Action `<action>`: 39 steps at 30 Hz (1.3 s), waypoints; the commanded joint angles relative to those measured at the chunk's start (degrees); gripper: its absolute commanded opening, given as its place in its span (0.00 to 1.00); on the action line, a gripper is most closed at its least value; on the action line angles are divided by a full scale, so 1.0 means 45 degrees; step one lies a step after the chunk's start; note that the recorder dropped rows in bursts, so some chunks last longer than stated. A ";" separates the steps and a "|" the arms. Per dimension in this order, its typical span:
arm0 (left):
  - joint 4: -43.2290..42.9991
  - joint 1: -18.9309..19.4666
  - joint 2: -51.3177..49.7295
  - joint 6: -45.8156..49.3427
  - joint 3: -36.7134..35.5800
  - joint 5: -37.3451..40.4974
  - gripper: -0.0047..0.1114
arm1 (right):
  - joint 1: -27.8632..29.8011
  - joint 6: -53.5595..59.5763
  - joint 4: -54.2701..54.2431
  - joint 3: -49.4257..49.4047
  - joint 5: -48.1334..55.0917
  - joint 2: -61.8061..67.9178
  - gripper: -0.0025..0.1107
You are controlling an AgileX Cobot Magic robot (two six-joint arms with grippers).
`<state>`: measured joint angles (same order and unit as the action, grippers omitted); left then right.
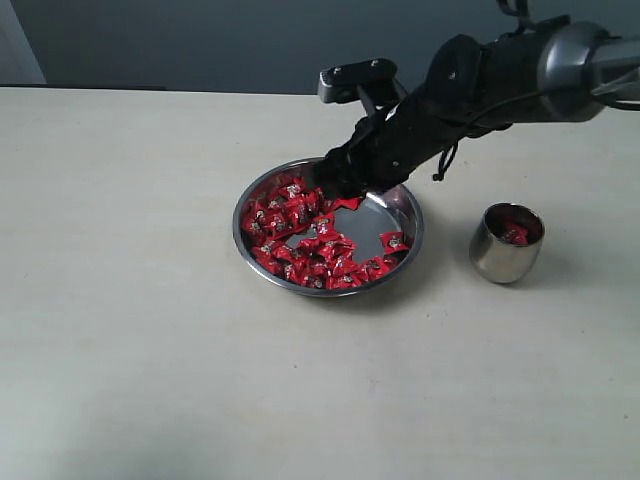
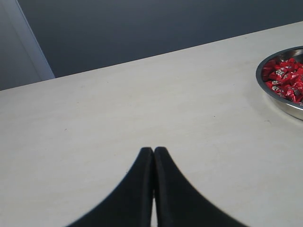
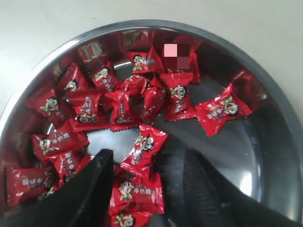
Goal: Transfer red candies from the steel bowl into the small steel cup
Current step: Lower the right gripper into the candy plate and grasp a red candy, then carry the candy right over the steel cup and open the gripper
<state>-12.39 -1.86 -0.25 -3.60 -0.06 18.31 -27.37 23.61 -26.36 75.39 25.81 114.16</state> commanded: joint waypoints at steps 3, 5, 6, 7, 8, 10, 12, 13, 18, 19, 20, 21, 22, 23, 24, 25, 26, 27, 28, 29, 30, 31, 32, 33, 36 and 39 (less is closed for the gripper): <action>-0.0029 -0.0004 0.0055 -0.0069 0.0013 -0.0086 0.04 | -0.0027 0.0080 -0.0226 0.0982 0.0704 0.1429 0.43; -0.0029 -0.0004 0.0055 -0.0069 0.0013 -0.0086 0.04 | -0.0027 0.0080 -0.0261 0.0982 0.0733 0.1687 0.43; -0.0029 -0.0004 0.0055 -0.0069 0.0013 -0.0086 0.04 | -0.0027 0.0080 -0.0261 0.0982 0.0762 0.1768 0.43; -0.0029 -0.0004 0.0055 -0.0069 0.0013 -0.0086 0.04 | -0.0027 0.0080 -0.0286 0.1000 0.0766 0.1852 0.43; -0.0029 -0.0004 0.0055 -0.0069 0.0013 -0.0086 0.04 | -0.0027 0.0080 -0.0287 0.1000 0.0766 0.1972 0.43; -0.0029 -0.0004 0.0055 -0.0069 0.0013 -0.0086 0.04 | -0.0027 0.0080 -0.0312 0.1000 0.0579 0.2107 0.43; -0.0029 -0.0004 0.0055 -0.0069 0.0013 -0.0086 0.04 | -0.0027 0.0080 -0.0581 0.1000 0.0423 0.2229 0.43; -0.0029 -0.0004 0.0055 -0.0069 0.0013 -0.0086 0.04 | -0.0027 0.0080 -0.0606 0.1000 0.0364 0.2244 0.43; -0.0029 -0.0004 0.0055 -0.0069 0.0013 -0.0086 0.04 | -0.0027 0.0080 -0.0606 0.1000 0.0235 0.2316 0.37; -0.0029 -0.0004 0.0055 -0.0069 0.0013 -0.0086 0.04 | -0.0027 0.0080 -0.0606 0.1000 0.0212 0.2316 0.33; -0.0029 -0.0004 0.0055 -0.0069 0.0013 -0.0086 0.04 | -0.0027 0.0080 -0.0606 0.1000 0.0170 0.2316 0.30; -0.0029 -0.0004 0.0055 -0.0069 0.0013 -0.0086 0.04 | -0.0027 0.0080 -0.0606 0.1000 0.0105 0.2316 0.26; -0.0029 -0.0004 0.0055 -0.0069 0.0013 -0.0086 0.04 | -0.0027 0.0080 -0.0606 0.1000 0.0047 0.2316 0.22; -0.0029 -0.0004 0.0055 -0.0069 0.0013 -0.0086 0.04 | -0.0027 0.0080 -0.0606 0.1000 0.0052 0.2316 0.16; -0.0029 -0.0004 0.0055 -0.0069 0.0013 -0.0086 0.04 | -0.0027 0.0080 -0.0606 0.1000 0.0052 0.2316 0.11; -0.0029 -0.0004 0.0055 -0.0069 0.0013 -0.0086 0.04 | -0.0027 0.0080 -0.0606 0.1000 0.0052 0.2316 0.06; -0.0029 -0.0004 0.0055 -0.0069 0.0013 -0.0086 0.04 | -0.0027 0.0080 -0.0606 0.1000 0.0052 0.2289 0.01; -0.0029 -0.0004 0.0055 -0.0069 0.0013 -0.0086 0.04 | -0.0027 0.0080 -0.0606 0.1000 0.0123 0.2231 0.02; -0.0029 -0.0004 0.0055 -0.0069 0.0013 -0.0086 0.04 | -0.0027 0.0080 -0.0606 0.1000 0.0156 0.2169 0.02; -0.0029 -0.0004 0.0055 -0.0069 0.0013 -0.0086 0.04 | -0.0027 0.0080 -0.0579 0.1000 0.0183 0.2049 0.02; -0.0029 -0.0004 0.0055 -0.0069 0.0013 -0.0086 0.04 | -0.0027 0.0080 -0.0579 0.1000 0.0223 0.1889 0.02; -0.0029 -0.0004 0.0055 -0.0069 0.0013 -0.0086 0.04 | -0.0027 0.0080 -0.0529 0.1000 0.0249 0.1750 0.02; -0.0029 -0.0004 0.0055 -0.0069 0.0013 -0.0086 0.04 | -0.0027 0.0080 -0.0493 0.1000 0.0279 0.1530 0.02; -0.0029 -0.0004 0.0055 -0.0069 0.0013 -0.0086 0.04 | -0.0027 0.0080 -0.0493 0.1000 0.0339 0.1288 0.02; -0.0029 -0.0004 0.0055 -0.0069 0.0013 -0.0086 0.04 | -0.0027 0.0080 -0.0442 0.1000 0.0482 0.0506 0.02; -0.0029 -0.0004 0.0055 -0.0069 0.0013 -0.0086 0.04 | -0.0027 0.0080 -0.0284 0.1000 0.0919 -0.0257 0.02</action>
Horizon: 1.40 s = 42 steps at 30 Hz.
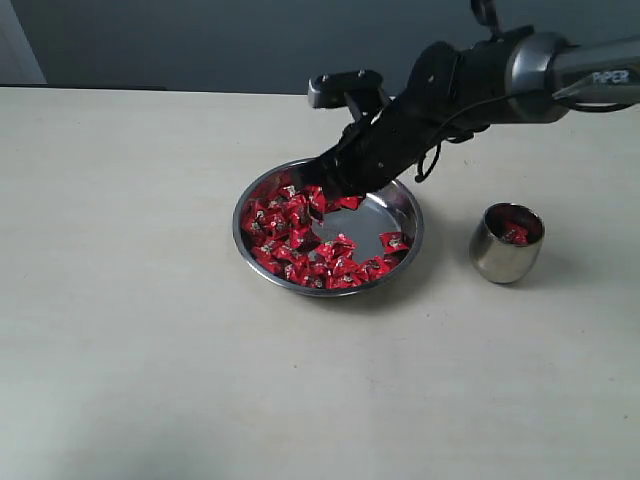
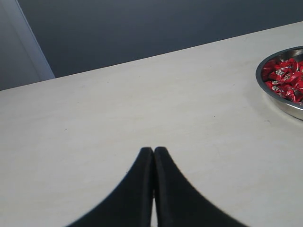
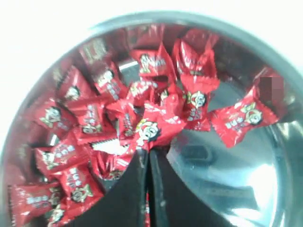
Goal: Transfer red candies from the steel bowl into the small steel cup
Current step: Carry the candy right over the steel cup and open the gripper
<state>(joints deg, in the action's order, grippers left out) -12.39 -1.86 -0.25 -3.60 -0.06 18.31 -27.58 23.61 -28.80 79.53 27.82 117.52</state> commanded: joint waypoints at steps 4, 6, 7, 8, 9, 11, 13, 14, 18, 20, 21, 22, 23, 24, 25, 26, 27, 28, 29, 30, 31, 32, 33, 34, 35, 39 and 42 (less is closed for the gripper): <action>-0.0029 -0.0004 0.0055 -0.0069 0.0013 -0.0086 0.04 | 0.0066 -0.0314 0.1043 -0.0429 0.0697 -0.2208 0.02; -0.0029 -0.0004 0.0055 -0.0069 0.0013 -0.0086 0.04 | 0.0297 -0.1602 0.2383 -0.1020 0.0534 -0.2942 0.02; -0.0029 -0.0004 0.0055 -0.0069 0.0013 -0.0086 0.04 | 0.0454 -0.2284 0.2805 -0.1315 0.0534 -0.3262 0.02; -0.0029 -0.0004 0.0055 -0.0069 0.0013 -0.0086 0.04 | 0.0695 -0.2845 0.3314 -0.1722 0.0534 -0.3640 0.02; -0.0029 -0.0004 0.0055 -0.0069 0.0013 -0.0086 0.04 | 0.0978 -0.3265 0.3683 -0.2167 0.0534 -0.4051 0.02; -0.0029 -0.0004 0.0055 -0.0069 0.0013 -0.0086 0.04 | 0.1616 -0.3501 0.3819 -0.3034 0.0534 -0.4791 0.02; -0.0029 -0.0004 0.0055 -0.0069 0.0013 -0.0086 0.04 | 0.2170 -0.3501 0.3819 -0.3953 0.0512 -0.5573 0.02; -0.0029 -0.0004 0.0055 -0.0069 0.0013 -0.0086 0.04 | 0.2450 -0.3501 0.3819 -0.4379 0.0534 -0.5905 0.02; -0.0029 -0.0004 0.0055 -0.0069 0.0013 -0.0086 0.04 | 0.3404 -0.3501 0.3875 -0.5733 0.0507 -0.6673 0.02; -0.0029 -0.0004 0.0055 -0.0069 0.0013 -0.0086 0.04 | 0.3871 -0.3501 0.3978 -0.6166 0.0477 -0.6671 0.02; -0.0029 -0.0004 0.0055 -0.0069 0.0013 -0.0086 0.04 | 0.4236 -0.3501 0.3989 -0.6509 0.0287 -0.6583 0.02; -0.0029 -0.0004 0.0055 -0.0069 0.0013 -0.0086 0.04 | 0.4309 -0.3501 0.3989 -0.6602 0.0132 -0.6554 0.02; -0.0029 -0.0004 0.0055 -0.0069 0.0013 -0.0086 0.04 | 0.4339 -0.3501 0.4010 -0.6678 -0.0117 -0.6512 0.02; -0.0029 -0.0004 0.0055 -0.0069 0.0013 -0.0086 0.04 | 0.4339 -0.3501 0.4010 -0.6678 -0.0115 -0.6485 0.02; -0.0029 -0.0004 0.0055 -0.0069 0.0013 -0.0086 0.04 | 0.4339 -0.3501 0.4010 -0.6678 -0.0115 -0.6485 0.02; -0.0029 -0.0004 0.0055 -0.0069 0.0013 -0.0086 0.04 | 0.4339 -0.3501 0.4052 -0.6678 -0.0115 -0.6497 0.02; -0.0029 -0.0004 0.0055 -0.0069 0.0013 -0.0086 0.04 | 0.4339 -0.3501 0.4047 -0.6678 -0.0115 -0.6470 0.02; -0.0029 -0.0004 0.0055 -0.0069 0.0013 -0.0086 0.04 | 0.4339 -0.3501 0.4047 -0.6678 -0.0115 -0.6470 0.02; -0.0029 -0.0004 0.0055 -0.0069 0.0013 -0.0086 0.04 | 0.4339 -0.3501 0.4047 -0.6678 -0.0115 -0.6329 0.02; -0.0029 -0.0004 0.0055 -0.0069 0.0013 -0.0086 0.04 | 0.4339 -0.3478 0.4075 -0.6678 -0.0115 -0.6194 0.02; -0.0029 -0.0004 0.0055 -0.0069 0.0013 -0.0086 0.04 | 0.4339 -0.3359 0.4075 -0.6678 -0.0115 -0.6067 0.02; -0.0029 -0.0004 0.0055 -0.0069 0.0013 -0.0086 0.04 | 0.4339 -0.3358 0.4075 -0.6678 -0.0140 -0.5922 0.05; -0.0029 -0.0004 0.0055 -0.0069 0.0013 -0.0086 0.04 | 0.4339 -0.3325 0.4075 -0.6678 -0.0140 -0.5853 0.09; -0.0029 -0.0004 0.0055 -0.0069 0.0013 -0.0086 0.04 | 0.4339 -0.3231 0.4075 -0.6678 -0.0140 -0.5760 0.13; -0.0029 -0.0004 0.0055 -0.0069 0.0013 -0.0086 0.04 | 0.4339 -0.3203 0.4075 -0.6678 -0.0140 -0.5739 0.17; -0.0029 -0.0004 0.0055 -0.0069 0.0013 -0.0086 0.04 | 0.4339 -0.3185 0.3992 -0.6678 -0.0902 -0.5739 0.28; -0.0029 -0.0004 0.0055 -0.0069 0.0013 -0.0086 0.04 | 0.4249 -0.3185 0.3362 -0.6548 -0.1141 -0.5919 0.28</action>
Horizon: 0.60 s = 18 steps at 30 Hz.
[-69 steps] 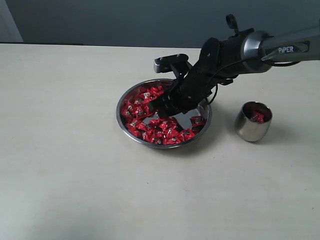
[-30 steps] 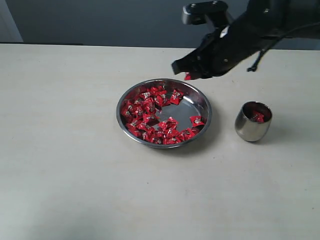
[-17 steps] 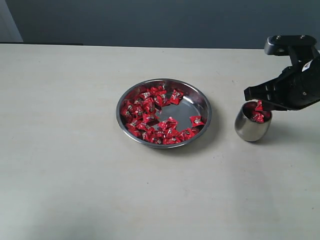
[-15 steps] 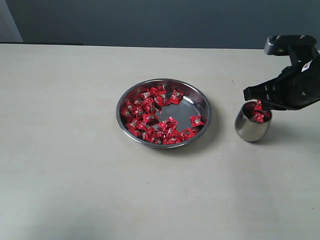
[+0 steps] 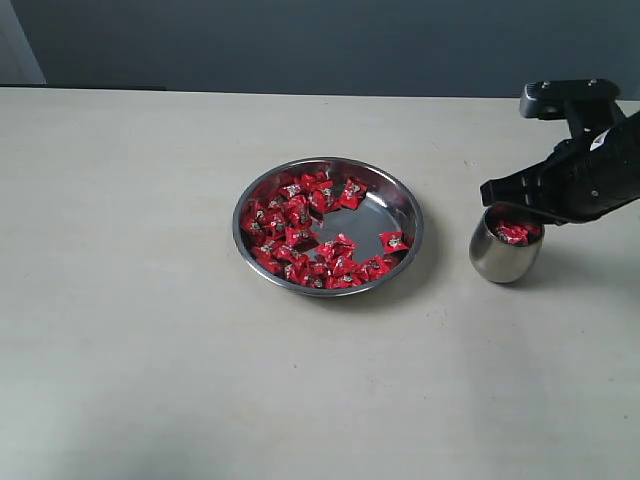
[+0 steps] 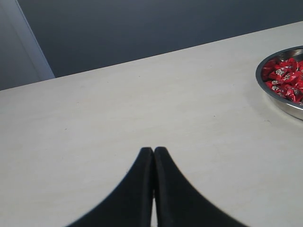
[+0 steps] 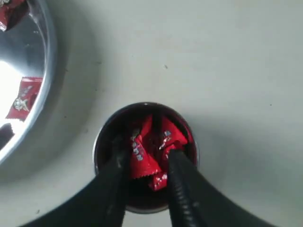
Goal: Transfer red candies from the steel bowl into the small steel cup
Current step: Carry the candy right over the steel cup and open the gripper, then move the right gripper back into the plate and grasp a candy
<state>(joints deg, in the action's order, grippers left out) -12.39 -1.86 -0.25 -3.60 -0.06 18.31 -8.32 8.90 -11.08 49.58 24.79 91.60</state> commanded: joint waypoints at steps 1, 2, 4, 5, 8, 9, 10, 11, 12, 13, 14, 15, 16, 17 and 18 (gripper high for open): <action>-0.0029 -0.0004 0.0055 -0.0069 0.0013 -0.0086 0.04 | -0.0130 0.0132 -0.0842 0.0192 -0.0500 -0.0246 0.28; -0.0029 -0.0004 0.0055 -0.0069 0.0013 -0.0086 0.04 | -0.0328 0.0352 -0.1113 0.0316 -0.0500 -0.0320 0.28; -0.0029 -0.0004 0.0055 -0.0069 0.0013 -0.0086 0.04 | -0.0932 0.1167 -0.1719 0.0620 -0.0398 -0.0346 0.28; -0.0029 -0.0004 0.0055 -0.0069 0.0013 -0.0086 0.04 | -0.1324 0.1776 -0.2093 0.0799 -0.0337 -0.0311 0.28; -0.0029 -0.0004 0.0055 -0.0069 0.0013 -0.0086 0.04 | -0.2489 0.3460 -0.2948 0.1359 -0.0699 0.0039 0.28; -0.0029 -0.0004 0.0055 -0.0069 0.0013 -0.0086 0.04 | -0.2869 0.3760 -0.3034 0.1569 -0.0992 0.0232 0.28; -0.0029 -0.0004 0.0055 -0.0069 0.0013 -0.0086 0.04 | -0.3204 0.3898 -0.3034 0.1812 -0.1285 0.0460 0.28; -0.0029 -0.0004 0.0055 -0.0069 0.0013 -0.0086 0.04 | -0.3428 0.3933 -0.3034 0.2028 -0.1479 0.0673 0.28; -0.0029 -0.0004 0.0055 -0.0069 0.0013 -0.0086 0.04 | -0.3652 0.3933 -0.3034 0.2339 -0.1618 0.0972 0.28; -0.0029 -0.0004 0.0055 -0.0069 0.0013 -0.0086 0.04 | -0.3805 0.3963 -0.3009 0.2717 -0.1616 0.1315 0.28; -0.0029 -0.0004 0.0055 -0.0069 0.0013 -0.0086 0.04 | -0.3904 0.3963 -0.3009 0.3042 -0.1525 0.1615 0.28; -0.0029 -0.0004 0.0055 -0.0069 0.0013 -0.0086 0.04 | -0.3971 0.3963 -0.3009 0.3474 -0.1349 0.2030 0.28; -0.0029 -0.0004 0.0055 -0.0069 0.0013 -0.0086 0.04 | -0.3997 0.3982 -0.3009 0.3934 -0.1094 0.2458 0.28; -0.0029 -0.0004 0.0055 -0.0069 0.0013 -0.0086 0.04 | -0.3997 0.3982 -0.3009 0.4402 -0.0822 0.2889 0.29; -0.0029 -0.0004 0.0055 -0.0069 0.0013 -0.0086 0.04 | -0.3997 0.3993 -0.3009 0.4850 -0.0611 0.3311 0.33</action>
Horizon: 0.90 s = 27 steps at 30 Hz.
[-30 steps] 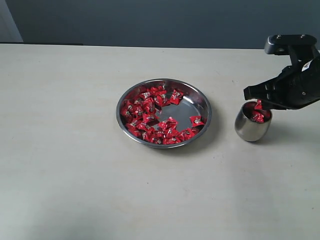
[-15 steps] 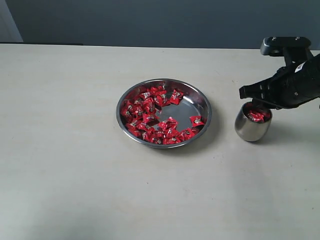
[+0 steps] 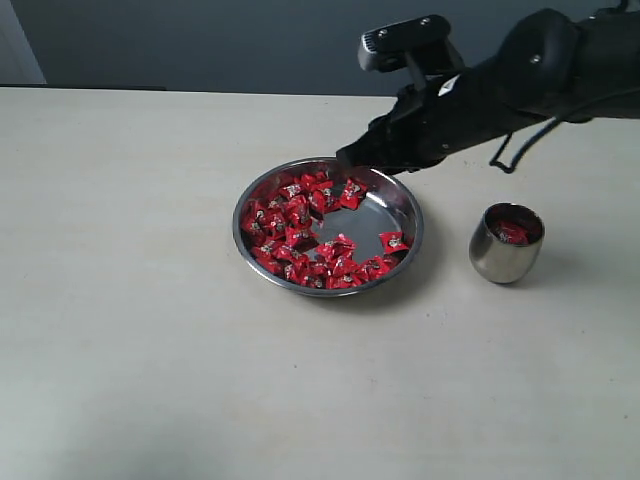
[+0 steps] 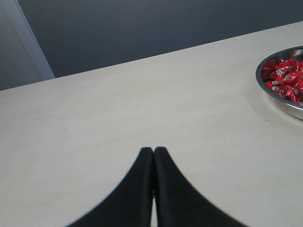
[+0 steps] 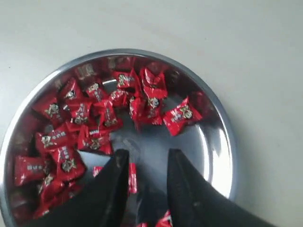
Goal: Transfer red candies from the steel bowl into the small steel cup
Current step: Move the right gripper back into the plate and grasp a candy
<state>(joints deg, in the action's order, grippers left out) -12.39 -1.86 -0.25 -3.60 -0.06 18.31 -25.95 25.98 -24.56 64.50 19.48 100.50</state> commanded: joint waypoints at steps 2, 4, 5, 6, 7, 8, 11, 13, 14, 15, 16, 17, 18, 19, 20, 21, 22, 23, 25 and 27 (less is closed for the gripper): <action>-0.0029 -0.0004 0.0055 -0.0069 0.0013 -0.0086 0.04 | -0.0081 0.0198 -0.0014 0.2307 0.1006 0.2043 0.43; -0.0029 -0.0004 0.0055 -0.0069 0.0013 -0.0086 0.04 | -0.0081 0.0198 -0.0045 0.3062 0.1414 0.2760 0.49; -0.0029 -0.0004 0.0055 -0.0069 0.0013 -0.0086 0.04 | -0.0108 0.0198 -0.0045 0.3327 0.1536 0.3024 0.49; -0.0029 -0.0004 0.0055 -0.0069 0.0013 -0.0086 0.04 | -0.0108 0.0198 -0.0045 0.3664 0.1622 0.3413 0.48; -0.0029 -0.0004 0.0055 -0.0069 0.0013 -0.0086 0.04 | -0.0108 0.0198 -0.0095 0.3862 0.1654 0.3653 0.46; -0.0029 -0.0004 0.0055 -0.0069 0.0013 -0.0086 0.04 | -0.0108 0.0198 -0.0122 0.4090 0.1684 0.3890 0.45; -0.0029 -0.0004 0.0055 -0.0069 0.0013 -0.0086 0.04 | -0.0108 0.0198 -0.0440 0.4654 0.1920 0.4669 0.44; -0.0029 -0.0004 0.0055 -0.0069 0.0013 -0.0086 0.04 | -0.0108 0.0198 -0.0685 0.4949 0.2048 0.5068 0.44; -0.0029 -0.0004 0.0055 -0.0069 0.0013 -0.0086 0.04 | -0.0108 0.0198 -0.0688 0.5067 0.2088 0.5209 0.44; -0.0029 -0.0004 0.0055 -0.0069 0.0013 -0.0086 0.04 | -0.0108 0.0198 -0.0707 0.5208 0.2147 0.5396 0.44; -0.0029 -0.0004 0.0055 -0.0069 0.0013 -0.0086 0.04 | -0.0108 0.0198 -0.0776 0.5290 0.2179 0.5505 0.44; -0.0029 -0.0004 0.0055 -0.0069 0.0013 -0.0086 0.04 | -0.0108 0.0198 -0.0953 0.5346 0.2208 0.5585 0.44; -0.0029 -0.0004 0.0055 -0.0069 0.0013 -0.0086 0.04 | -0.0140 0.0198 -0.1042 0.5415 0.2208 0.5693 0.44; -0.0029 -0.0004 0.0055 -0.0069 0.0013 -0.0086 0.04 | -0.0164 0.0198 -0.1042 0.5470 0.2208 0.5751 0.44; -0.0029 -0.0004 0.0055 -0.0069 0.0013 -0.0086 0.04 | -0.0229 0.0198 -0.1042 0.5524 0.2183 0.5836 0.44; -0.0029 -0.0004 0.0055 -0.0069 0.0013 -0.0086 0.04 | -0.0266 0.0198 -0.1042 0.5616 0.2153 0.5924 0.44; -0.0029 -0.0004 0.0055 -0.0069 0.0013 -0.0086 0.04 | -0.0332 0.0198 -0.1001 0.5702 0.2153 0.6017 0.44; -0.0029 -0.0004 0.0055 -0.0069 0.0013 -0.0086 0.04 | -0.0367 0.0198 -0.0990 0.5818 0.2180 0.6146 0.44; -0.0029 -0.0004 0.0055 -0.0069 0.0013 -0.0086 0.04 | -0.0421 0.0198 -0.0990 0.6042 0.2235 0.6351 0.44; -0.0029 -0.0004 0.0055 -0.0069 0.0013 -0.0086 0.04 | -0.0469 0.0198 -0.0990 0.6219 0.2287 0.6538 0.44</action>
<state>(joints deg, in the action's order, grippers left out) -12.39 -1.86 -0.25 -3.60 -0.06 18.31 -27.68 26.47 -29.02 91.34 29.24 128.94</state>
